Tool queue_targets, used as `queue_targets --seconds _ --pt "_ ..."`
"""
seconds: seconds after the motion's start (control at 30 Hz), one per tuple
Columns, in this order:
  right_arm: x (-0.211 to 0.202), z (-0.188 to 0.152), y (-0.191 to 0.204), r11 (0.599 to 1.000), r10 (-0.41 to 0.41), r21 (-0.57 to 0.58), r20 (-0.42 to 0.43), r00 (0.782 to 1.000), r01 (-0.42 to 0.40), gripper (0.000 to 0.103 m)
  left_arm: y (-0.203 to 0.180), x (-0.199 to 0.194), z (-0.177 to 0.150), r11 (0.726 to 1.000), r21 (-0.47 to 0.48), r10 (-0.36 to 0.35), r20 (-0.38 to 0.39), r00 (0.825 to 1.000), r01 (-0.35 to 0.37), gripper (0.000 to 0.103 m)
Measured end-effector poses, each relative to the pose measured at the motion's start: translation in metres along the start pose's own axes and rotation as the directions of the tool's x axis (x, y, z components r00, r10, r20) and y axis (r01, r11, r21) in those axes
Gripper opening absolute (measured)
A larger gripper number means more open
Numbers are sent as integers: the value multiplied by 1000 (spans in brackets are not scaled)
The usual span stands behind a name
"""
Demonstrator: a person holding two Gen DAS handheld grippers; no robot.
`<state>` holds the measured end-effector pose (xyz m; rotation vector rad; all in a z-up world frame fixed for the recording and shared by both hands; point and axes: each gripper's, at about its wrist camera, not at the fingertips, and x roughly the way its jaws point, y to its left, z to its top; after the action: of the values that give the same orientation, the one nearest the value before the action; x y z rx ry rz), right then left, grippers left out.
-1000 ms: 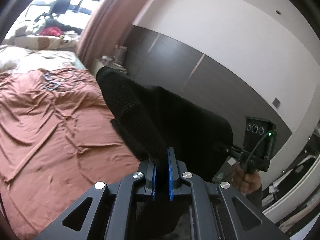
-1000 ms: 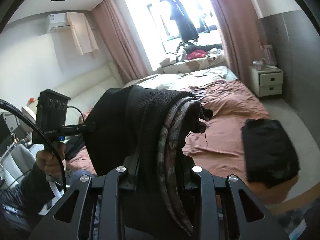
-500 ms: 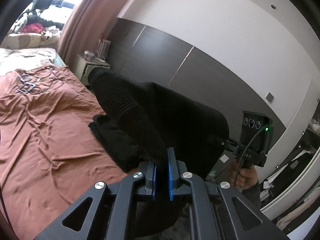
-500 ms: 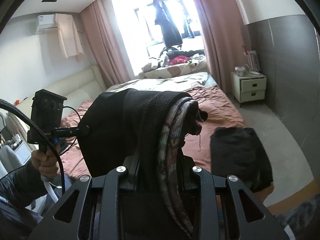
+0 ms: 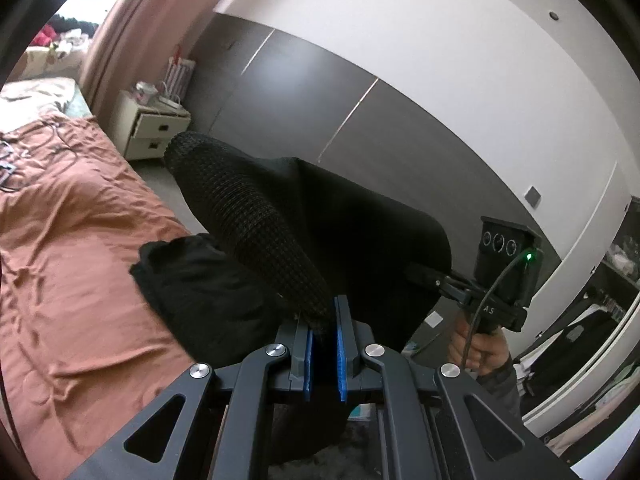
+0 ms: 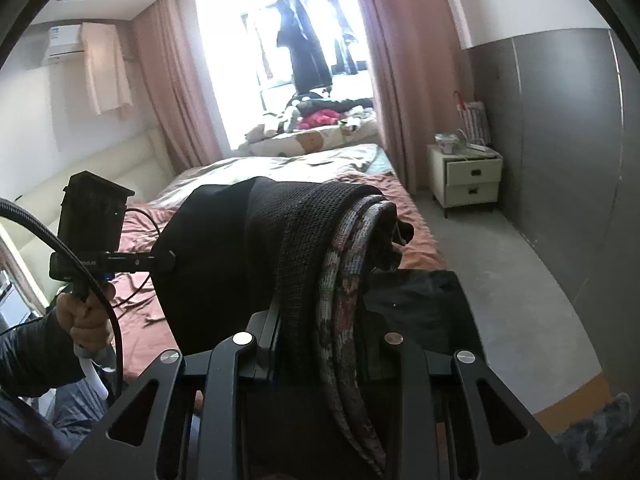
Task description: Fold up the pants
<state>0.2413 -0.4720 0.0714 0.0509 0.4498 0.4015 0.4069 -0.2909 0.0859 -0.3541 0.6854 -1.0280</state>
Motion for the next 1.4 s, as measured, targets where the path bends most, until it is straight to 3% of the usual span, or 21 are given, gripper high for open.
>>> queue_targets --seconds 0.57,0.97,1.03,1.07,1.1,1.17,1.23,1.33,1.4 --pt "26 15 -10 995 -94 17 -103 990 97 25 53 115 16 997 -61 -52 -87 995 46 9" --pt "50 23 -12 995 -89 34 -137 986 95 25 106 152 24 994 -110 -36 -76 996 27 10" --pt "53 17 -20 993 -104 46 -130 986 111 28 122 165 22 992 -123 17 -91 996 -29 11" --pt "57 9 -26 990 -121 60 -141 983 131 37 130 171 21 990 -134 35 -108 994 -49 20" --pt "69 3 -32 984 -139 81 -181 974 156 54 144 182 16 984 -165 49 -147 988 -74 34" --pt "91 -14 -43 971 -160 128 -271 949 200 70 169 197 4 966 -235 58 -200 978 -105 44" --pt "105 -36 -56 950 -180 180 -348 920 254 70 190 205 -9 951 -277 75 -233 970 -141 44" --pt "99 -52 -60 935 -191 209 -380 905 285 70 205 205 -15 938 -317 64 -238 969 -140 45" --pt "85 -58 -57 930 -197 219 -381 903 295 70 211 205 -14 933 -336 55 -226 973 -131 50"
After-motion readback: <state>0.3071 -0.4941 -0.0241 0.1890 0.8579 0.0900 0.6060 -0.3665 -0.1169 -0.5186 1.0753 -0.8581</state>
